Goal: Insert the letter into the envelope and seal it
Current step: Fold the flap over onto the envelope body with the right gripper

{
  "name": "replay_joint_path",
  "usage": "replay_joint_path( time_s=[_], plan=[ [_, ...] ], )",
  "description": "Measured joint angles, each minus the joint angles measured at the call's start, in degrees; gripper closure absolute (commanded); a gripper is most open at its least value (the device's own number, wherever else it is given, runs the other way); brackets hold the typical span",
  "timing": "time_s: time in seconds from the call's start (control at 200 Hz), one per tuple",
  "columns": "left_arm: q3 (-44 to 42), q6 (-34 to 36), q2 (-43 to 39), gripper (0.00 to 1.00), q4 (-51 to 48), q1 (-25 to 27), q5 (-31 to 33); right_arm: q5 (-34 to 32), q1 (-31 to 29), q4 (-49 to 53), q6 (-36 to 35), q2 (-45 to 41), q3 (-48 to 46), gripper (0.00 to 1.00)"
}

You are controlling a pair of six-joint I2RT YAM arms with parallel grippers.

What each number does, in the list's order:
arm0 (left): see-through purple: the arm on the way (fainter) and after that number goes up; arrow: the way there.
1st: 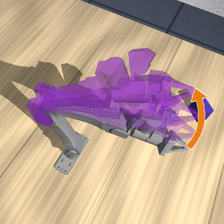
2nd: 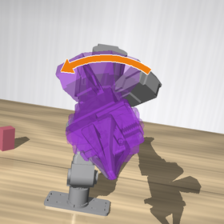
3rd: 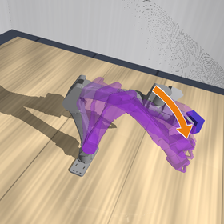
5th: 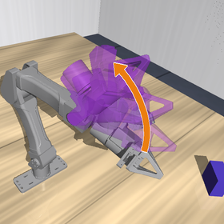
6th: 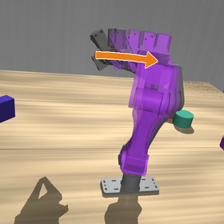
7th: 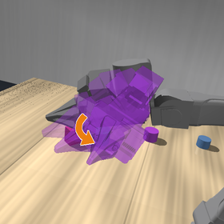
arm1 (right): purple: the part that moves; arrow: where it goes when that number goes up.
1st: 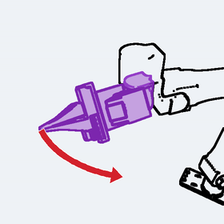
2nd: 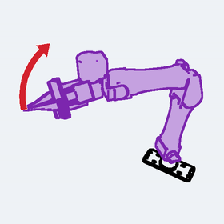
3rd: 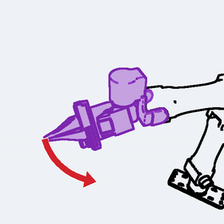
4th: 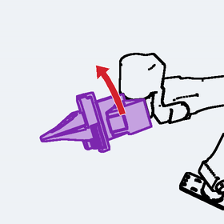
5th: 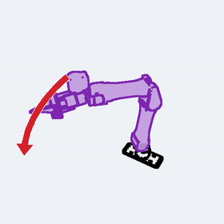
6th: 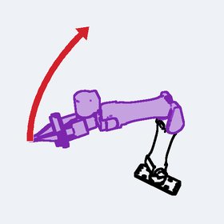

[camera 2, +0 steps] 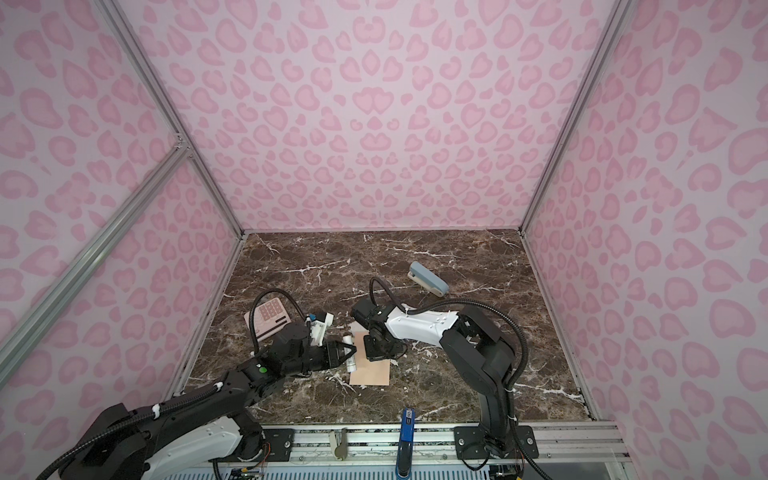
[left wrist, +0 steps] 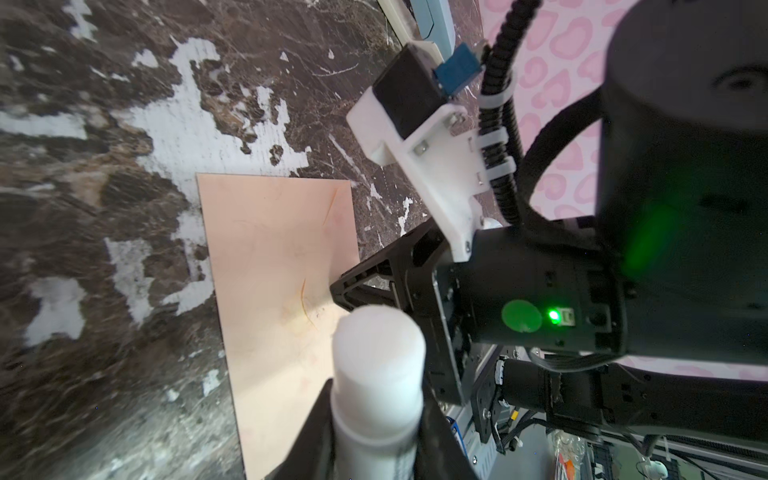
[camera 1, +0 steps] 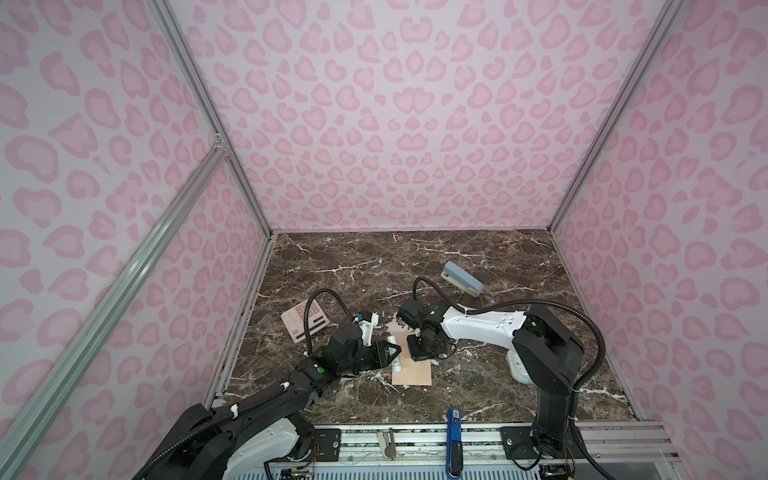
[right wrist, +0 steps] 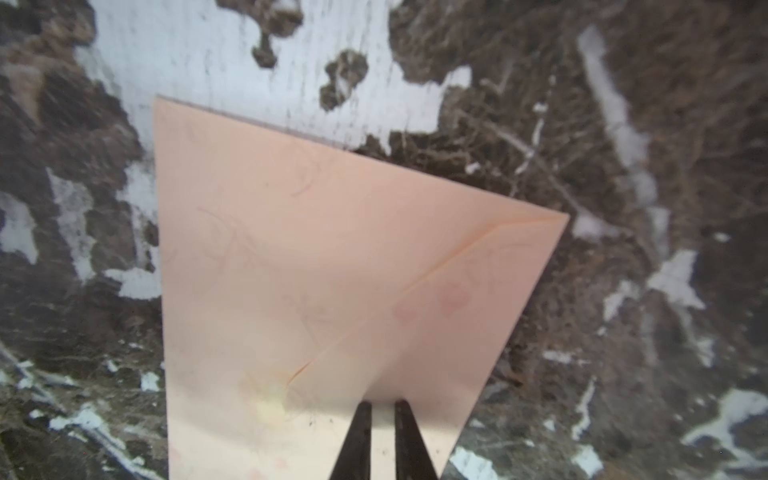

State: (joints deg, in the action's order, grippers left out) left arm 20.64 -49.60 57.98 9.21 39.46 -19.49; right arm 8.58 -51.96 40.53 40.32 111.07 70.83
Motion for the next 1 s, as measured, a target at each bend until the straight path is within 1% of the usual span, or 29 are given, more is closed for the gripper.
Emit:
replay_joint_path(
  time_s=[0.2,0.365,0.645,1.0],
  plan=[
    [0.68,1.31,-5.09,0.88,-6.73,-1.18,1.11,-1.03,-0.52,0.92,0.22,0.83,0.85,0.83],
    [0.72,1.7,-7.13,0.88,-9.84,-1.6,1.51,-1.18,-0.68,1.2,0.68,1.25,1.25,0.79],
    [0.85,1.86,-7.96,0.88,-11.5,-1.7,1.88,-1.03,-1.03,0.83,1.51,1.27,1.29,0.73],
    [0.94,1.86,-7.96,0.88,-12.09,-1.75,1.9,-1.57,-1.95,0.31,2.12,1.6,1.6,0.62]
  ],
)
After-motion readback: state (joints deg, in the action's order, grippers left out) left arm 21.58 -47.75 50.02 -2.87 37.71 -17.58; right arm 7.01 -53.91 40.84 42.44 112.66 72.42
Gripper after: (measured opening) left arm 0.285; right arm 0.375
